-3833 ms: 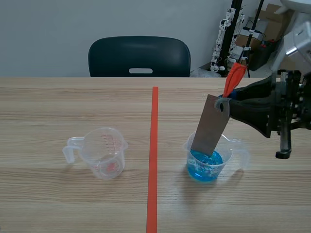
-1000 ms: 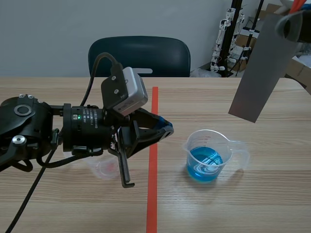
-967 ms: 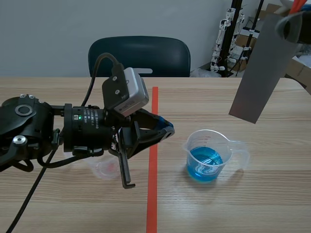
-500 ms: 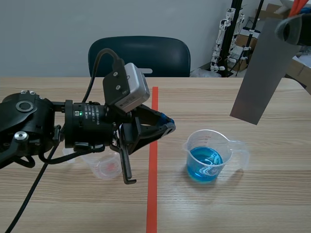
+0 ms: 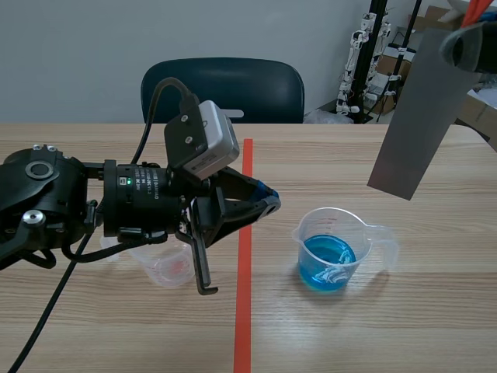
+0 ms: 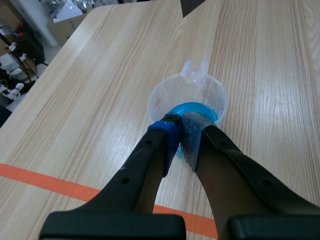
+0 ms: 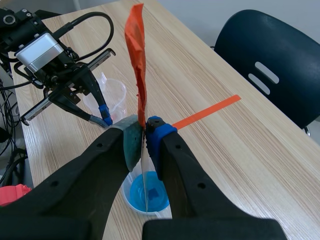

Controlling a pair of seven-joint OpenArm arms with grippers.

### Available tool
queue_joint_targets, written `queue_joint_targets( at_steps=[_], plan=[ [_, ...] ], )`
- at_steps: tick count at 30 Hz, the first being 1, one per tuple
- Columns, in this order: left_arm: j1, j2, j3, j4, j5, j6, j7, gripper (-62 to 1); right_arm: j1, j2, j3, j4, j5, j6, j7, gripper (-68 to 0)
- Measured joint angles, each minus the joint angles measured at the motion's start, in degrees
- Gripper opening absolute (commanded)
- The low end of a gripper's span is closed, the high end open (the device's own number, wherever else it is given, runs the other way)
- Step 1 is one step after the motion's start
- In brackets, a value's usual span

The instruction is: Do the redox reaction experiment. raise the plate out of the solution

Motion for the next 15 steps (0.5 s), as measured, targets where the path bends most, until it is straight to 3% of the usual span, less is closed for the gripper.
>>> queue_joint_targets(
  at_steps=[15],
  plan=[
    [0.0, 0.0, 0.0, 0.0, 0.0, 0.0, 0.0, -58.2, 0.0, 0.0, 0.0, 0.0, 0.0, 0.0, 0.0, -66.9]
  ],
)
